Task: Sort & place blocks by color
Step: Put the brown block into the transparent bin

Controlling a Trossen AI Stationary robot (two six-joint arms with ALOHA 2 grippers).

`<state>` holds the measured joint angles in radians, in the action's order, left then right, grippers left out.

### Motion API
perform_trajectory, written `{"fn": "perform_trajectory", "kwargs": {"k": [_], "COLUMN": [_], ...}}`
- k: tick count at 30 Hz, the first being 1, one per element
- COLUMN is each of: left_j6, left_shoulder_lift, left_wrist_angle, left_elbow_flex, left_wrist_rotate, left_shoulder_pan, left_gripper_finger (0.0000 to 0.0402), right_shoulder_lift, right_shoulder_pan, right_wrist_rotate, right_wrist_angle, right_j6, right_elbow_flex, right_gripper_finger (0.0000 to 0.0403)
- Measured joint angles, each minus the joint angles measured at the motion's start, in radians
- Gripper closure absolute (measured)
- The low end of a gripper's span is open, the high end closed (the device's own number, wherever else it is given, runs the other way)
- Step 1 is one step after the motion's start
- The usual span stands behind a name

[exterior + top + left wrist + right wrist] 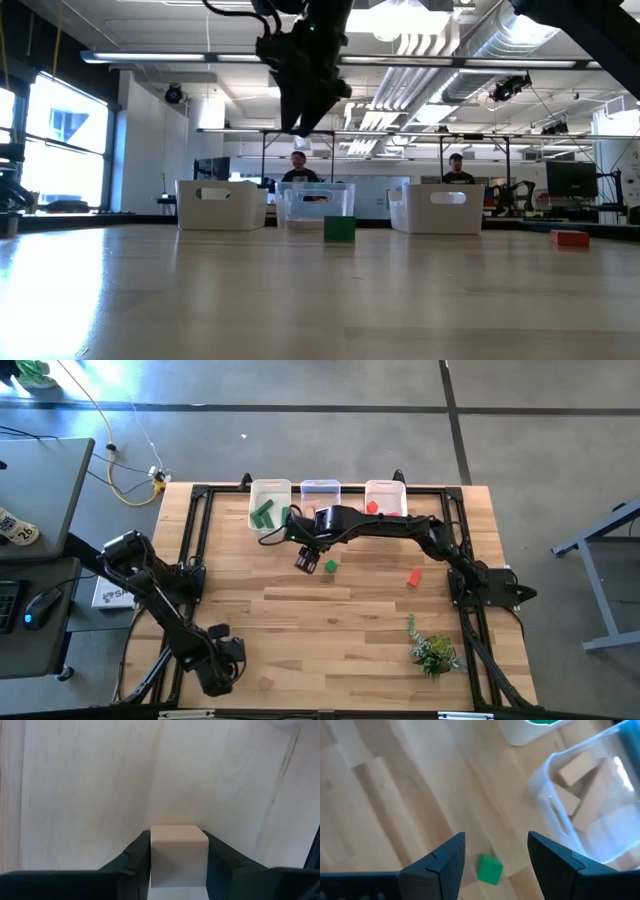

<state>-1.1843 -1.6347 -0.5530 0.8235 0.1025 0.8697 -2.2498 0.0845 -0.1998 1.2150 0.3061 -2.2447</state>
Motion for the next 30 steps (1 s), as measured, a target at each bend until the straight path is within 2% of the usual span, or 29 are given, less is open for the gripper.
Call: {"fn": "perform_trajectory", "kwargs": {"k": [10,18,30], "left_j6": [0.109,0.262,0.497], "left_shoulder_lift": [0.104,0.242,0.476], "left_wrist_angle": [-0.117,-0.212,-0.229], "left_elbow_flex": [-0.003,-0.003,-0.002], "left_wrist_rotate": [0.018,0.107,0.263], "left_shoulder_pan": [-0.085,-0.196,-0.376], "left_gripper_finger": [0.0292,0.0292,0.0292], "right_shoulder_lift": [0.002,0.002,0.002], "right_shoulder_pan": [0.0,-0.002,-0.002], "right_wrist_rotate": [0.123,0.213,0.367], "right_wrist_angle": [-0.015,-0.02,-0.042], "right_j6": [0.008,0.031,0.052], "right_elbow_flex": [0.002,0.002,-0.05], "right_gripper_finger": [0.0201,0.0201,0.0201]}}
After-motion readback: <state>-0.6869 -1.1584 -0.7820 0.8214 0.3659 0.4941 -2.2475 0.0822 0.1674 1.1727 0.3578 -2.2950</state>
